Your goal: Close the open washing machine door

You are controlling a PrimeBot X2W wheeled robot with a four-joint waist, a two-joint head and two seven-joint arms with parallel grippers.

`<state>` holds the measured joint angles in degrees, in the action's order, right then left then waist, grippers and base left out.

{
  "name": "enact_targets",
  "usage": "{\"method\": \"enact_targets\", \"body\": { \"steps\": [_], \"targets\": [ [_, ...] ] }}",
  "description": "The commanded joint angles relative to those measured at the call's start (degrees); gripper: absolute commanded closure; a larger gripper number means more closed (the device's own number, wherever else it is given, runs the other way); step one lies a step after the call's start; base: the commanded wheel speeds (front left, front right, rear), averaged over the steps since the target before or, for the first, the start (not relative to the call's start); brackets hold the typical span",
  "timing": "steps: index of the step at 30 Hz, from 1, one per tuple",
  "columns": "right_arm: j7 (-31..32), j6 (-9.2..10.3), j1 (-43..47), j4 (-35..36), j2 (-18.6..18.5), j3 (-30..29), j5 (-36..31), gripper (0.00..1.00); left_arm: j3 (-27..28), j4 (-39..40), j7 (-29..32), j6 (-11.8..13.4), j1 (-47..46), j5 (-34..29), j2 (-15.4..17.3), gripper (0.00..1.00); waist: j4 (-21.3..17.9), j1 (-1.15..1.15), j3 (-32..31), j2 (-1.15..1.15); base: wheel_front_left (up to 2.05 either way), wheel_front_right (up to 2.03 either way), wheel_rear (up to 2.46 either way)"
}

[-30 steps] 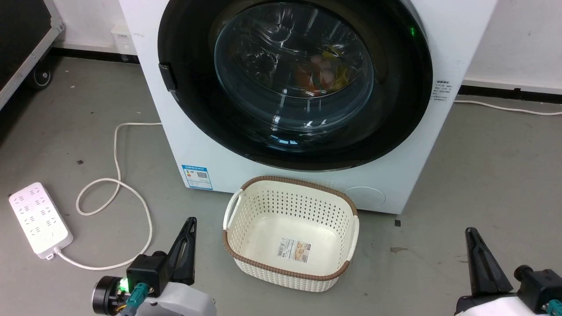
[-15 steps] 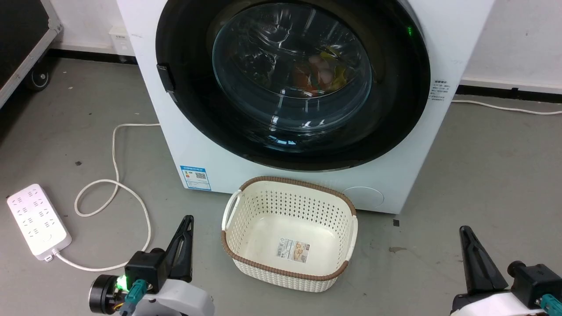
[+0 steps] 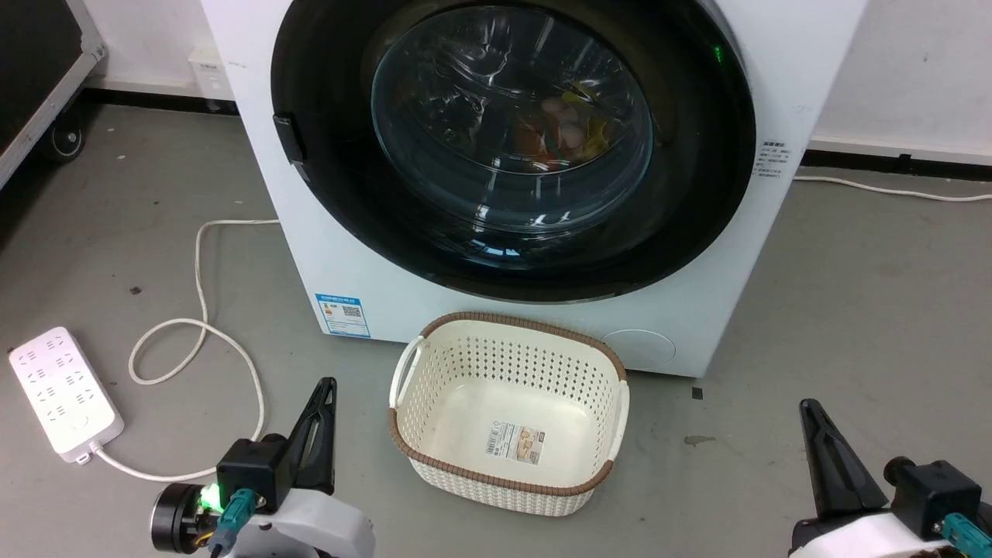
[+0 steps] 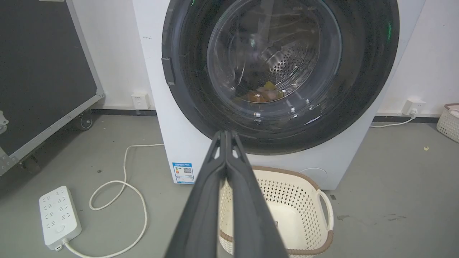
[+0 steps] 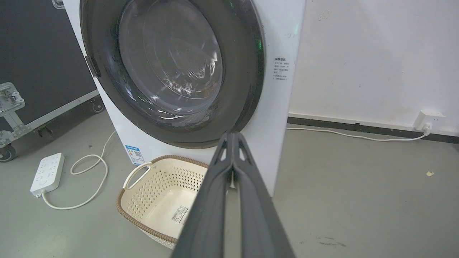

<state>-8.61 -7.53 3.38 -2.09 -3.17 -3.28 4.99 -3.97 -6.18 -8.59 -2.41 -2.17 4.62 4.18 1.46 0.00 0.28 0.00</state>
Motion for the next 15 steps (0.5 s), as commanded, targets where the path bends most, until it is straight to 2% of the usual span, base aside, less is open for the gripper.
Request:
{"method": "enact_targets", "body": {
  "steps": [1, 15],
  "targets": [
    [0.4, 0.02, -1.0, 0.4, 0.1, 0.2, -0.5, 1.0, 0.3, 0.5, 0.4, 0.5, 0.9, -0.6, -0.3, 1.0, 0.0, 0.0, 0.0, 0.0, 0.0, 0.0, 0.0],
    [1.9, 0.02, -1.5, 0.7, 0.2, 0.8, -1.3, 1.0, 1.0, 1.5, 1.9, 0.8, 1.1, -1.3, -0.5, 1.0, -0.3, 0.0, -0.1, 0.0, 0.0, 0.0, 0.0]
  ]
}}
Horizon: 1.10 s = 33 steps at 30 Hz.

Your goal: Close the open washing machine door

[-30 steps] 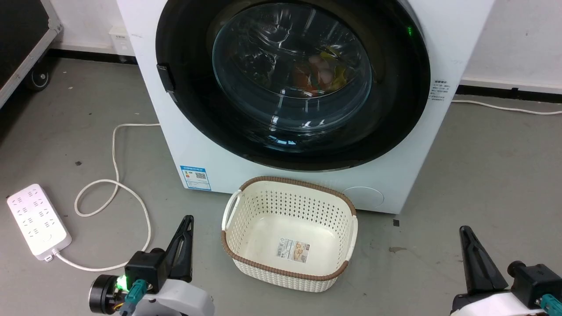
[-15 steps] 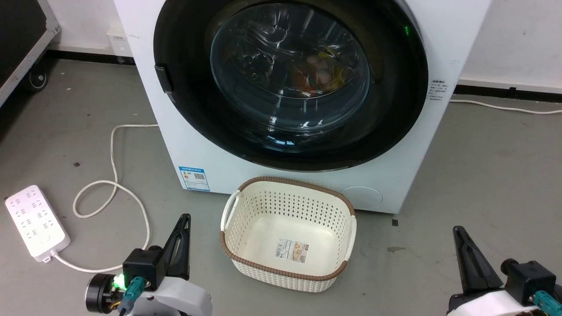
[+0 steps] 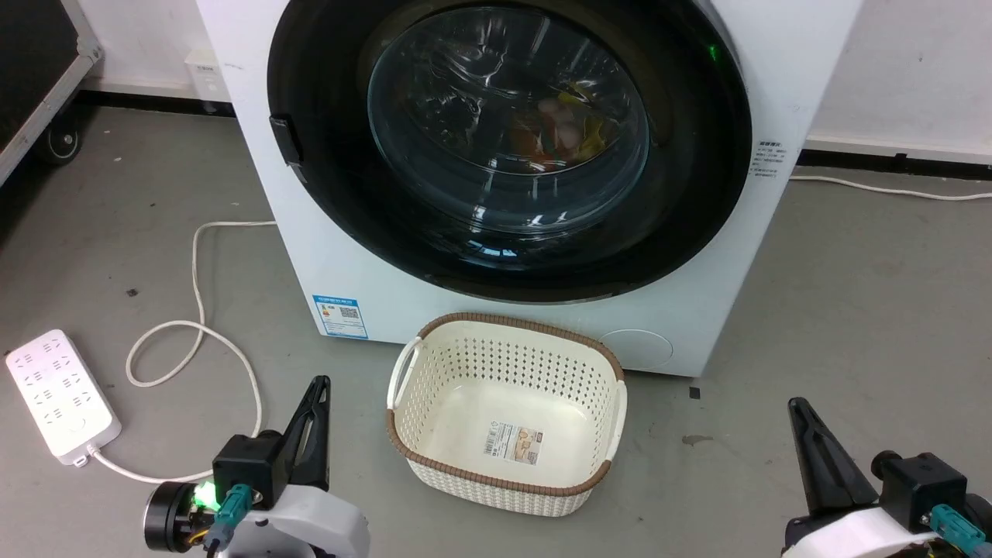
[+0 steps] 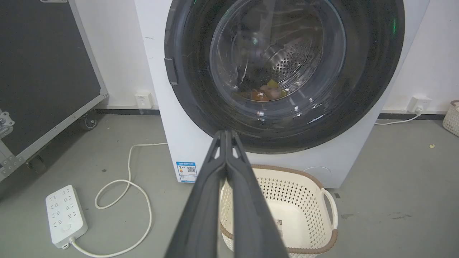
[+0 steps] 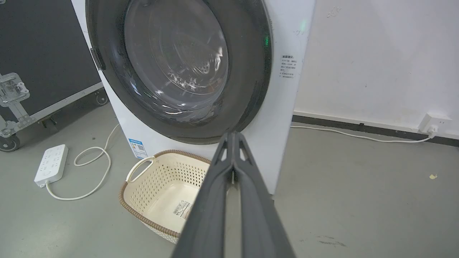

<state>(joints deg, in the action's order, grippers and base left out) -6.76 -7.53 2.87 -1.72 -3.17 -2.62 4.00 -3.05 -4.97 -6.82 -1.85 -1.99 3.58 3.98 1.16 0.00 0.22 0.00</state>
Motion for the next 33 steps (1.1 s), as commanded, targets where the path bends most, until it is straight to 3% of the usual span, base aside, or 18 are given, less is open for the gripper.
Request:
{"method": "enact_targets", "body": {
  "steps": [1, 33],
  "targets": [
    [0.2, 0.02, -1.0, 0.4, 0.2, 0.2, -0.4, 1.0, 0.1, 0.4, 0.3, 0.3, 1.0, -0.4, -0.3, 1.0, 0.0, 0.0, 0.0, 0.0, 0.0, 0.0, 0.0],
    [4.0, 0.03, -2.1, 1.1, 0.2, 1.6, -2.5, 1.0, 1.8, 3.0, 4.0, 1.2, 1.6, -2.2, -0.7, 1.0, -0.7, 0.0, -0.1, 0.0, 0.0, 0.0, 0.0]
  ]
}}
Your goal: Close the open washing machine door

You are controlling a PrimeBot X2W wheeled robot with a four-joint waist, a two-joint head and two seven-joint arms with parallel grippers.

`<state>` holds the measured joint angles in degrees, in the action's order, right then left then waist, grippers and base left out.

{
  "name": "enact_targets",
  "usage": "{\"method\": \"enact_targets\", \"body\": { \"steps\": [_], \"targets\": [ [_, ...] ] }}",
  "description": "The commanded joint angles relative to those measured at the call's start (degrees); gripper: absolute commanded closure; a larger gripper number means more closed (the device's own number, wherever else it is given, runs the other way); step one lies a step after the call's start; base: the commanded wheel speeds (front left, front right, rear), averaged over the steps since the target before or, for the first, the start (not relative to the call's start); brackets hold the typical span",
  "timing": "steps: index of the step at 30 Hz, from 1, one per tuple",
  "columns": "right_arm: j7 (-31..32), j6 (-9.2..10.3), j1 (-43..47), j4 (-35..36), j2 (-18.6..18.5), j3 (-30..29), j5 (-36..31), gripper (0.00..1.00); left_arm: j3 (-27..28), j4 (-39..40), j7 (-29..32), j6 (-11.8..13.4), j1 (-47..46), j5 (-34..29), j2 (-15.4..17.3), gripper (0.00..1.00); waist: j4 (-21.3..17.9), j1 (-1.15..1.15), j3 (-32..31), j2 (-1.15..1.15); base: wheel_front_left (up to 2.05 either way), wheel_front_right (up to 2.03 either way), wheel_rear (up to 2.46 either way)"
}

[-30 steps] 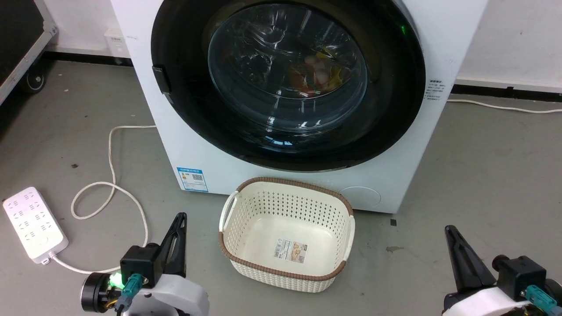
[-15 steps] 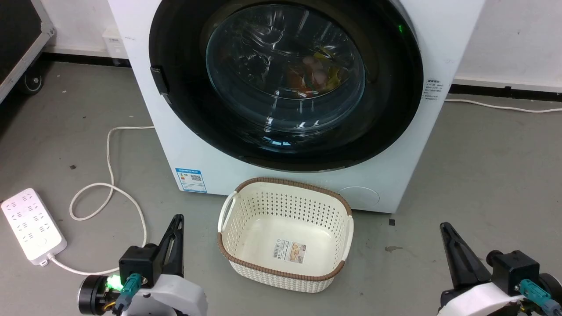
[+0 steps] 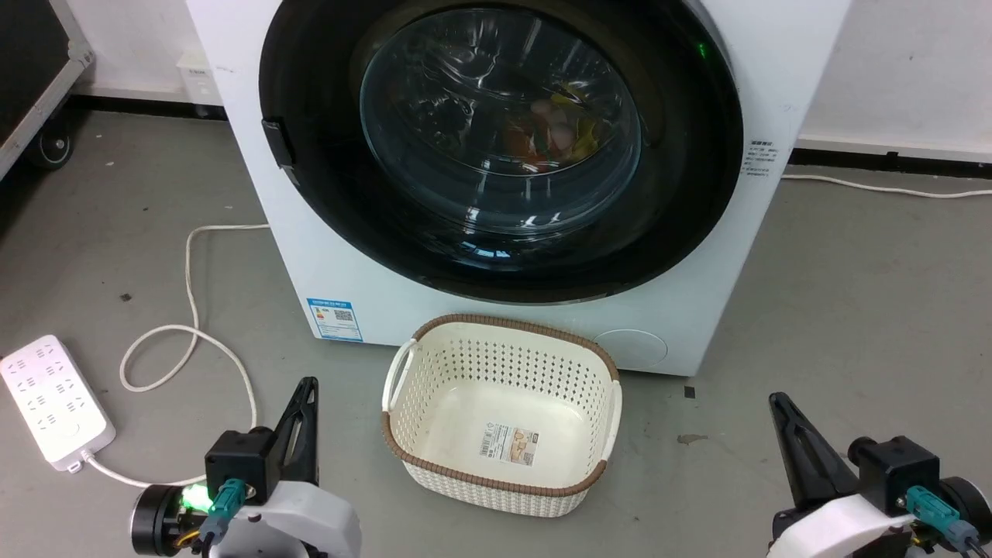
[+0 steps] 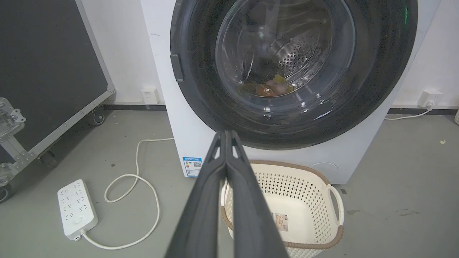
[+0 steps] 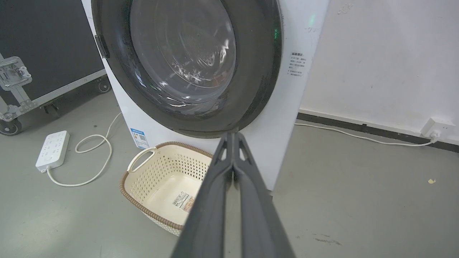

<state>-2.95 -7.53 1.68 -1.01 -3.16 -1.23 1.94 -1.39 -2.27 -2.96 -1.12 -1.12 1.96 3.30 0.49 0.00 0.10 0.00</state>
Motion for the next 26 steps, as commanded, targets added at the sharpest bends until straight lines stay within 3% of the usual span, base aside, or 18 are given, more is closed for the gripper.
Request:
{"method": "enact_targets", "body": {
  "steps": [1, 26],
  "targets": [
    [0.3, 0.03, -0.9, 0.5, 0.2, 0.2, -0.5, 1.0, 0.2, 0.4, 0.3, 0.5, 0.7, -0.6, -0.1, 1.0, 0.0, 0.0, 0.0, 0.0, 0.0, 0.0, 0.0],
    [2.9, 0.04, -1.7, 1.0, 0.3, 1.2, -1.9, 1.0, 1.4, 2.3, 3.0, 1.1, 1.1, -2.0, -0.4, 1.0, -0.5, 0.0, -0.1, 0.0, 0.0, 0.0, 0.0]
  ]
}}
